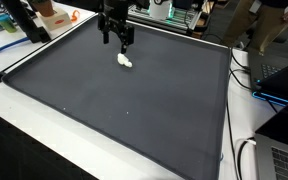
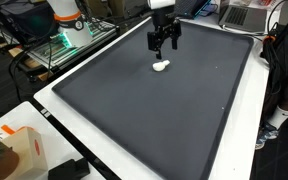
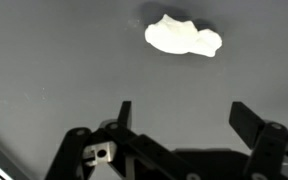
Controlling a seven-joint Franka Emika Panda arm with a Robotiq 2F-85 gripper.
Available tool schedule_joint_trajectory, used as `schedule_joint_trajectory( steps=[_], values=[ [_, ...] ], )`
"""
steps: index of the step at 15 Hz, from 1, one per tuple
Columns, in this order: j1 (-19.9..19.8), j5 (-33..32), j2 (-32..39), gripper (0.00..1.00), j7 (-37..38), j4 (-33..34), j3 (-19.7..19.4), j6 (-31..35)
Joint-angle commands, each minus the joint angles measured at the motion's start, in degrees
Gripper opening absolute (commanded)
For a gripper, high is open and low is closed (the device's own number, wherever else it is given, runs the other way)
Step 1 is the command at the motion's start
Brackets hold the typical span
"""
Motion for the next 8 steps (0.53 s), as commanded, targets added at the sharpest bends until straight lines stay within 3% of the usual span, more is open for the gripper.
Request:
schedule_joint_trajectory(
  steps=[1,3,4,5,8],
  values=[
    [12.5,12.6,0.4,1.0,-11.2,4.4,-11.1,-5.9],
    [15.5,19.4,1.6,1.0,-18.8,7.6,-14.0,-9.3],
    [17.0,20.3,2.0,1.0,-19.2,9.4,-16.1,-11.1],
    [19.2,19.3,0.0,1.0,-17.4,6.0,-17.7,-7.8],
    [21.5,19.6,0.2,1.0,-17.9,7.1,-20.2,-8.4]
  ],
)
